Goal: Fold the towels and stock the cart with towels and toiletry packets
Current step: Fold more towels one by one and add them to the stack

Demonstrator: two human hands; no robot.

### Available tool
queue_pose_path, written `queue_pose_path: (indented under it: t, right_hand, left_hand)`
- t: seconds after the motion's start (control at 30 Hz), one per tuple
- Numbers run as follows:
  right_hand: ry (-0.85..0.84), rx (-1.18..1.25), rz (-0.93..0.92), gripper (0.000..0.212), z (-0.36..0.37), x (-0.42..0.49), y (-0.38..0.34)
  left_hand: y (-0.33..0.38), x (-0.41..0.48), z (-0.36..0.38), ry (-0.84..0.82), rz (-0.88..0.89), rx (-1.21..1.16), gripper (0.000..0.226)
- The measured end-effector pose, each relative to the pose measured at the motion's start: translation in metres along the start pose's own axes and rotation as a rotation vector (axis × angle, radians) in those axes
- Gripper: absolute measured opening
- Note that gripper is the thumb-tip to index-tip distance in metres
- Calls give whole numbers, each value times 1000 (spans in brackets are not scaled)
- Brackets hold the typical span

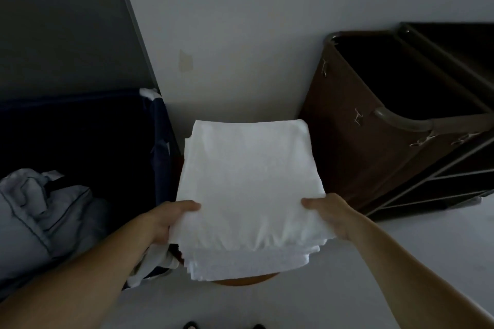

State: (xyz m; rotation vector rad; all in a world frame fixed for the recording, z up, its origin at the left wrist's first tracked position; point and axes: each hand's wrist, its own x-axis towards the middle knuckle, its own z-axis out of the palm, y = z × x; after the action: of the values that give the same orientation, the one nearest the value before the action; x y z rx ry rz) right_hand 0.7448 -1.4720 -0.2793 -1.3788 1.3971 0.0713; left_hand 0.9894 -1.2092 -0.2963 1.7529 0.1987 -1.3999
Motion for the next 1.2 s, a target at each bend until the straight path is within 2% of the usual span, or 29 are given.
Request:
queue_pose_path:
  t: [0.07,0.17,0.23,0.3,0.43,0.5,0.6,0.73,0.83,0.9,1.07,1.13,1.2]
  right_hand:
    - [55,28,-127,25,-9,-3,-25]
    - [147,128,-350,19,-27,-10,-96]
    - [181,197,-470,22,-39,-16,-148]
    - [220,259,-565,38,-52,-23,-190]
    - [273,247,-686,49,-74,-31,-222]
    - [277,205,-697,53,-76,-29,-210]
    - [311,157,-695,50,-61,-12,-157]
    - [333,-37,-472,46,-23,28,-45]
    - [304,-178,-323,43,-6,51,13]
    - [300,-204,-289,44,-3,58,22]
    - [303,-291,-288,48,-4,61,7]
    - [321,-310,-300,49,-7,60,9]
    - [326,-335,-282,52,-4,59,23]
  left_hand:
    - [26,-9,4,15,63,-17,33]
    - [100,-30,2,40,256,-52,21]
    - [158,-47,-2,19,431,-121,23]
    - [201,-65,-9,13,581,-224,21]
    - [220,-83,-22,24,751,-302,24]
    - [199,-79,-20,31,769,-286,31]
    - [135,-56,-11,29,767,-266,21]
    - [26,-1,8,106,468,-93,23]
    - [-20,35,18,196,301,-27,29]
    - [-25,49,20,256,314,46,32]
    - [-18,46,22,606,454,345,44]
    - [-22,40,19,651,491,361,45]
    - [-32,34,22,616,434,376,45]
